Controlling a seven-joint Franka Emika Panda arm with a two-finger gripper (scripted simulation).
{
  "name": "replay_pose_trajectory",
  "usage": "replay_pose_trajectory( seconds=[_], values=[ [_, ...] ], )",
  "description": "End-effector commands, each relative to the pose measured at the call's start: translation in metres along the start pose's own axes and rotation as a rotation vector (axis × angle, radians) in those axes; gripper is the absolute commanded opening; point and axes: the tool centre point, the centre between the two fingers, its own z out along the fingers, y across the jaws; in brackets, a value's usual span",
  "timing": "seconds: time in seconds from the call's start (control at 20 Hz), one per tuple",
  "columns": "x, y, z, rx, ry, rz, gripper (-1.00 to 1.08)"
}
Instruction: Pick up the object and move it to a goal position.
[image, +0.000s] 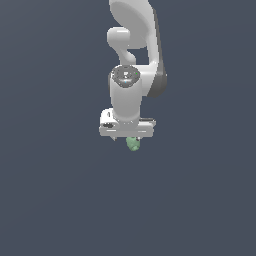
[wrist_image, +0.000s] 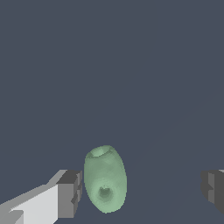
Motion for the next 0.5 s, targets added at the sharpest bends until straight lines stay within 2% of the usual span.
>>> replay_pose_trajectory(
  seconds=[0.0,0.45],
  values=[
    [0.0,0.0,0.0,0.0,0.0,0.0,1.0],
    [0.005,0.024,-0.008,-0.027,0.0,0.024,1.0]
  ],
)
